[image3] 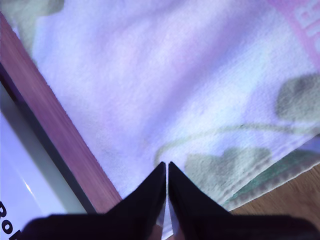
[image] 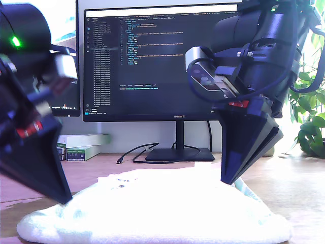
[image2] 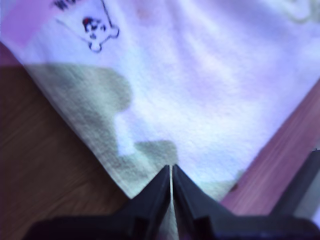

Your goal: Fold the tea towel to a neat square and place it to the right

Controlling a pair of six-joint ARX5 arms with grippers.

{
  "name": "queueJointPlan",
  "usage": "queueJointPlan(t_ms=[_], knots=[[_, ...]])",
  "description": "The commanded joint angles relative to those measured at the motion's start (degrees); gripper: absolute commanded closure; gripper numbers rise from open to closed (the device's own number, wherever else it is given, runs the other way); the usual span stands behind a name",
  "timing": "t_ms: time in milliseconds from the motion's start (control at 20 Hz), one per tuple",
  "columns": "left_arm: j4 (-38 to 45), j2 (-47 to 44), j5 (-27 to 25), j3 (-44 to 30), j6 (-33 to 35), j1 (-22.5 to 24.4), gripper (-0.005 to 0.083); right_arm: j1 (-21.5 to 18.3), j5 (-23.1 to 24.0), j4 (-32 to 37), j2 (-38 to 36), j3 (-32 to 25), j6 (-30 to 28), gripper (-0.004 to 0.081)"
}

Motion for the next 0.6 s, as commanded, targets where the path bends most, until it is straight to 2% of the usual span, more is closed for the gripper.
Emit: queueJointPlan(t_ms=[0, 150, 300, 550], knots=[[0.17, -0.76, 0.2, -0.02, -0.04, 0.04, 0.0793, 0.39, -0.02, -0.13, 0.39, 0.35, -0.35, 0.078], [0.0, -1.86, 0.59, -0.02, 4.37, -0.79, 0.0793, 1.66, 0.04, 1.11, 0.0, 0.35, -3.91, 0.0781], [0.04, -5.22, -3.26, -0.07, 6.62, -1.86, 0.0793, 3.08, 0.37, 3.17, -2.49, 0.28, -4.61, 0.0781], [4.0, -12.46, -2.49, -2.51, 8.92, -0.39, 0.0793, 2.64, 2.38, 16.79, -10.67, -3.76, -3.1, 0.0781]])
